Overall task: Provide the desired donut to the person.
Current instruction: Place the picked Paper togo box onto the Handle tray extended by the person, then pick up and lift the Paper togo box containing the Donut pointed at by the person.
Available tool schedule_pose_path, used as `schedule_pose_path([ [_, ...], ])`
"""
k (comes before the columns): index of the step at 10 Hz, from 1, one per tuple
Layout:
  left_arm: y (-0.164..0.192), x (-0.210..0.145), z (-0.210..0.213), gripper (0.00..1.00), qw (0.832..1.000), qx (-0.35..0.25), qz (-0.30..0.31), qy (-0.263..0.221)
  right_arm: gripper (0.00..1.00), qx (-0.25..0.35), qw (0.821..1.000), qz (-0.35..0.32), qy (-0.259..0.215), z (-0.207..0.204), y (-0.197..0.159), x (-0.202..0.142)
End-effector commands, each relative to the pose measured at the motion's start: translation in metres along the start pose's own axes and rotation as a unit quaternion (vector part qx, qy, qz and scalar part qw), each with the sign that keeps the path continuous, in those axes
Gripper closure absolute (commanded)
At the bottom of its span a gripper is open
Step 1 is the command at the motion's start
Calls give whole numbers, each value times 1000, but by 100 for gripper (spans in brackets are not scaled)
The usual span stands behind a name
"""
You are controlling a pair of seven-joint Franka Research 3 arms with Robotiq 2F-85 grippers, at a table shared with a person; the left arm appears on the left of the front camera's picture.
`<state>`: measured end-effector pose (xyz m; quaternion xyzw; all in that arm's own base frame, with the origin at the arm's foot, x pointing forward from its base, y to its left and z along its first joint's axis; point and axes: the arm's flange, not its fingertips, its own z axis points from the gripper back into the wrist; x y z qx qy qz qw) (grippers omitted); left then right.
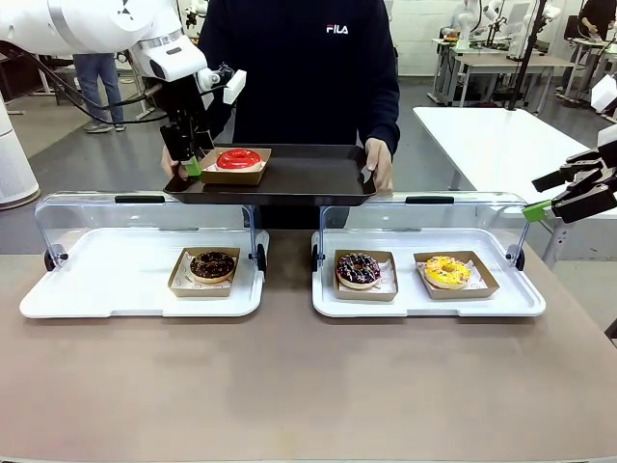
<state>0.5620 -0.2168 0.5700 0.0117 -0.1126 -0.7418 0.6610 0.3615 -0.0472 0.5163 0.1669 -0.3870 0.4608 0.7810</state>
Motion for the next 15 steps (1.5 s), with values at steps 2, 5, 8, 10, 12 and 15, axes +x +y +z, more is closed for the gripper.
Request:
schedule_pose_path([
  [2,1,-6,10,0,999,-37,12,-31,0,1,1000,-4,-8,-3,-1,0],
  [5,-9,-18,21,0,995,-73,-24,-62,0,1,1000,-4,-8,-3,-1,0],
  [8,-5,-7,8,0,998,-46,12,-32,0,1,1000,-4,-8,-3,-1,0],
  [10,-5,-7,8,0,998,-46,12,-32,0,1,1000,-4,-8,-3,-1,0],
  [12,-5,-7,8,0,998,-46,12,-32,0,1,1000,-4,-8,-3,-1,0],
  [15,-5,-7,8,0,998,-46,12,-32,0,1,1000,-4,-8,-3,-1,0],
])
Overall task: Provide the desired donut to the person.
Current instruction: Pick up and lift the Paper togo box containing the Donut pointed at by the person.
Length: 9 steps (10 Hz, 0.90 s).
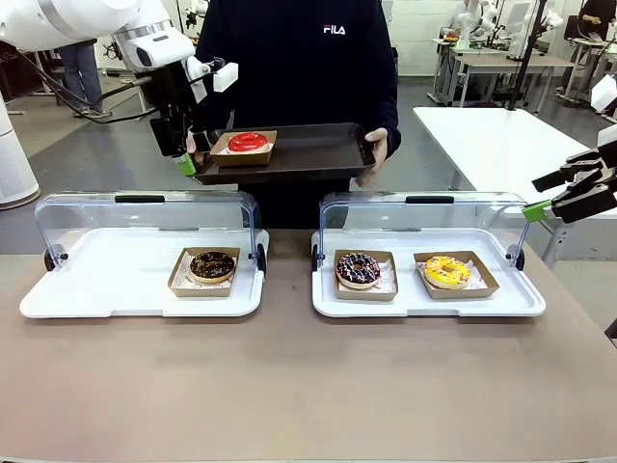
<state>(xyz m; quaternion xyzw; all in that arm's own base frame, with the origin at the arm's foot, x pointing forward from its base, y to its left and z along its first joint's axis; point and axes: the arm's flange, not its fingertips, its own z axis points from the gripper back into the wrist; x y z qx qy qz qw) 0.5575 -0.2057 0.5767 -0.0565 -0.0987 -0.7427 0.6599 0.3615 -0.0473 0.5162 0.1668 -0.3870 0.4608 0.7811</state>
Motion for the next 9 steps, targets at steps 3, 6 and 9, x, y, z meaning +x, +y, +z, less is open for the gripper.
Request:
schedule_pose_path([
  [3,0,2,-1,0,1000,9,6,9,0,1,1000,-4,-8,-3,-1,0],
  [6,-29,-20,22,0,1000,-19,13,-12,0,1,1000,-4,-8,-3,-1,0],
  [9,-102,-124,57,0,990,-17,78,-115,0,1,1000,-4,-8,-3,-1,0],
])
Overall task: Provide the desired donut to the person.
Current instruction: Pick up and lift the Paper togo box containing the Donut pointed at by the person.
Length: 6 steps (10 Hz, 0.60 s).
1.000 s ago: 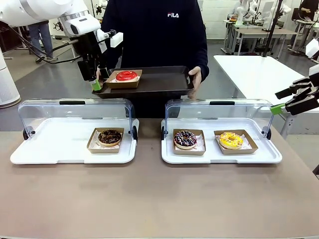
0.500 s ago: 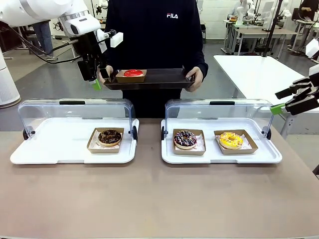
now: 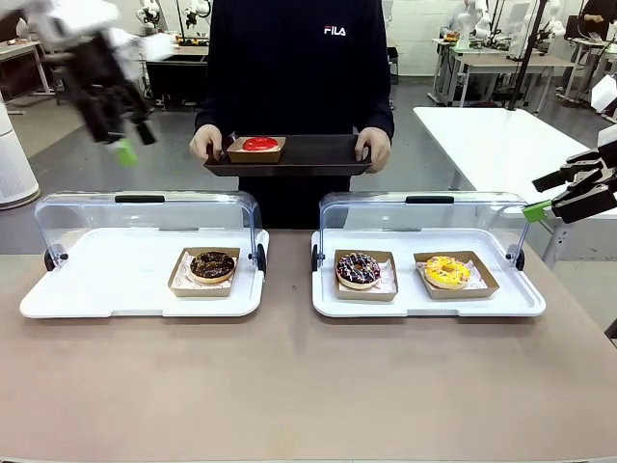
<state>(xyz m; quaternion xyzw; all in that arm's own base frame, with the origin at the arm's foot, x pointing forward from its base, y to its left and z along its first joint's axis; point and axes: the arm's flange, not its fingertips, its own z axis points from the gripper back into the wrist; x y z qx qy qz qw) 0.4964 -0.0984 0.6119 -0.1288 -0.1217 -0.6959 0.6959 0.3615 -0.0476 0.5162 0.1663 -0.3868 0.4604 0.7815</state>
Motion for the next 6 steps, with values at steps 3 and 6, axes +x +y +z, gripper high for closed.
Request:
schedule_pose_path([
  [3,-74,-127,-3,0,986,80,54,-137,0,2,1000,-3,-9,-3,-1,1],
  [6,-107,-195,-15,0,965,152,101,-189,0,2,1000,-3,-9,-3,-1,1],
])
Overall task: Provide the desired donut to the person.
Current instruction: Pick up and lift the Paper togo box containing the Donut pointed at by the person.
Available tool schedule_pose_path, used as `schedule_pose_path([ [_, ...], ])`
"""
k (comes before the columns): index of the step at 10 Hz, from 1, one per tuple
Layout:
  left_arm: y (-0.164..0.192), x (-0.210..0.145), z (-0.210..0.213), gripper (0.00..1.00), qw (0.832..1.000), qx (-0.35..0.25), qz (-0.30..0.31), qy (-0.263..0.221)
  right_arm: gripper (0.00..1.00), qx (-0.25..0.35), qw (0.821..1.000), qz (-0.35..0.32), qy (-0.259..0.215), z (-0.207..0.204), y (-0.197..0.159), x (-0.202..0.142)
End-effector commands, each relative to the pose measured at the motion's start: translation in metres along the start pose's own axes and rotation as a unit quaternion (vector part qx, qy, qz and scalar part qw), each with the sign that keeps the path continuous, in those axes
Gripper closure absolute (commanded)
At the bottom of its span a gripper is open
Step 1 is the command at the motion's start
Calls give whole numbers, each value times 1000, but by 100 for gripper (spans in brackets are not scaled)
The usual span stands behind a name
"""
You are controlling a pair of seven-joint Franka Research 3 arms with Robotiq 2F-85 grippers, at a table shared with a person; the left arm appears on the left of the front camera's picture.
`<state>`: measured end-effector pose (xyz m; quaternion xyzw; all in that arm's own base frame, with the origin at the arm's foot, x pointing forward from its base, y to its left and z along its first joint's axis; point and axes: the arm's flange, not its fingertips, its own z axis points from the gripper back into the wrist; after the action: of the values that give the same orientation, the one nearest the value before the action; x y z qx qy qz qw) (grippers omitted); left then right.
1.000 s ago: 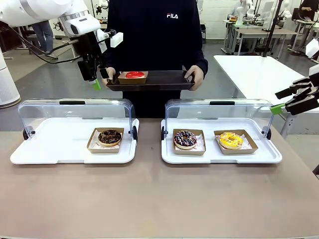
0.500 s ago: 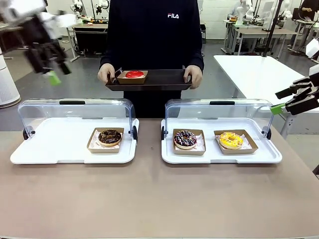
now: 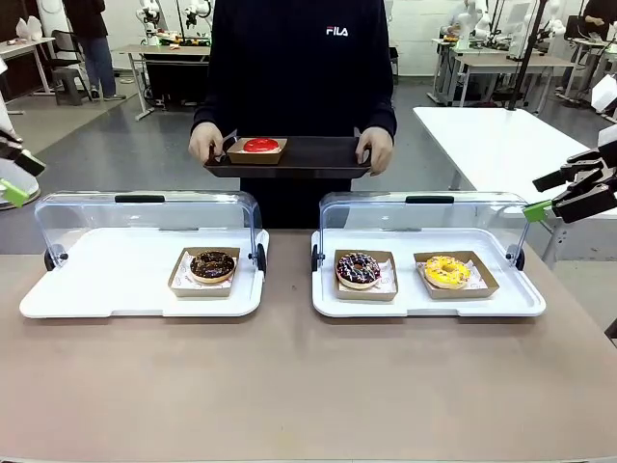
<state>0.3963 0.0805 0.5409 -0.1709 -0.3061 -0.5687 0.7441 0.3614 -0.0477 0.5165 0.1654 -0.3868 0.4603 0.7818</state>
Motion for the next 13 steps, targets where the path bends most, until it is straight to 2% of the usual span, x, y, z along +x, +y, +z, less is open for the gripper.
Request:
schedule_pose_path([
  [1,-11,-30,-2,0,998,46,18,-38,0,3,1000,-3,-9,-3,-1,1],
  [4,-8,-68,6,0,994,82,20,-70,0,3,1000,-3,-9,-3,-1,1],
  [6,-4,-81,6,0,989,107,23,-99,0,3,1000,-3,-9,-3,-1,1],
  [9,1,-77,10,0,985,114,4,-130,0,3,1000,-3,-9,-3,-1,1],
  [13,9,-65,8,0,985,100,-5,-138,0,3,1000,-3,-9,-3,-1,1],
])
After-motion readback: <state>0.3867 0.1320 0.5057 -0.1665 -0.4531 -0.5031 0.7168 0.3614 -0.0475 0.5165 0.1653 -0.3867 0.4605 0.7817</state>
